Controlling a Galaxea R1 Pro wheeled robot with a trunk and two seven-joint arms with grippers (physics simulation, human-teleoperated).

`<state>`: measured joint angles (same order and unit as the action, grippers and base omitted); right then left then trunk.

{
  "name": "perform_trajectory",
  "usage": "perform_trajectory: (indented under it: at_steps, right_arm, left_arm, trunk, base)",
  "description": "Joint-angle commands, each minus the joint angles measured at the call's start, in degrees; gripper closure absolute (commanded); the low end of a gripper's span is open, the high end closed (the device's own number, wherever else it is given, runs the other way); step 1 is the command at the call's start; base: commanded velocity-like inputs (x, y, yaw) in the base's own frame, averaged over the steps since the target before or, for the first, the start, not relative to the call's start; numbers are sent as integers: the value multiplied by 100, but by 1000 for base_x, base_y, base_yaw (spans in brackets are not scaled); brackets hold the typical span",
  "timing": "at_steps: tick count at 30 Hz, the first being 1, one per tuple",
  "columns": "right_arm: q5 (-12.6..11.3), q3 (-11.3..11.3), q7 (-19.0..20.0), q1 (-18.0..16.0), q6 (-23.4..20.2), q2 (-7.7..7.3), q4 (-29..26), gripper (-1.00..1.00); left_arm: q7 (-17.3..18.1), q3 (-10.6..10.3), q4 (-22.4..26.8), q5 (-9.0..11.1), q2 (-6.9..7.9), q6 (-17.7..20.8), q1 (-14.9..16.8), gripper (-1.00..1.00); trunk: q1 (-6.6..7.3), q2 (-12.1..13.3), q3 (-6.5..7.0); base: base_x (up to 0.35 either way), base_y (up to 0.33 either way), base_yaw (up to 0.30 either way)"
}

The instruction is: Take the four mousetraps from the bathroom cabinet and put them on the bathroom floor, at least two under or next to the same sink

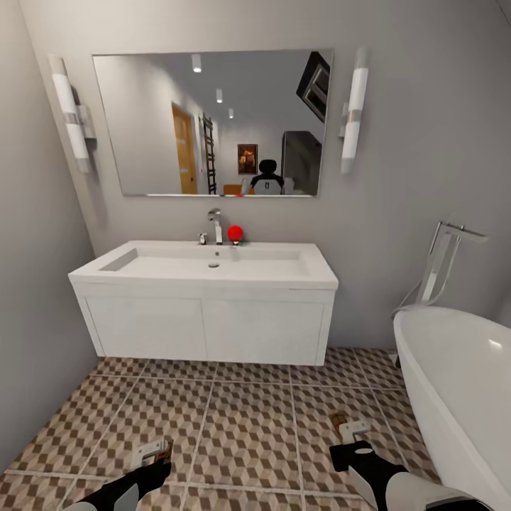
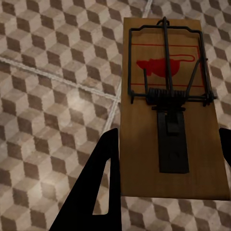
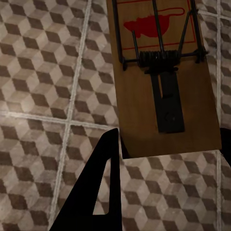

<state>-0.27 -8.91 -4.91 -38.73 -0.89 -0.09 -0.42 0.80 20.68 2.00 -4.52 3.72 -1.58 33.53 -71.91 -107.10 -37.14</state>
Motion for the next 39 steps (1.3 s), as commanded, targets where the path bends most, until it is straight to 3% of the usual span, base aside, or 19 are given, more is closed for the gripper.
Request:
perform_trajectory:
  at_steps: [1, 39]
  right_arm:
    - [-8, -40, -12, -3, -8, 0, -2, 100]
    - [18, -49, 24, -3, -8, 8, -2, 100]
  left_arm:
    - [-1, 46, -6, -57, 3, -17, 5, 100]
    - [-1, 48, -7, -50, -3, -24, 5, 100]
  trunk:
    - [-22, -44, -24]
    - [-856, -1568, -706]
  base:
    - [0, 0, 0]
    - [0, 0, 0]
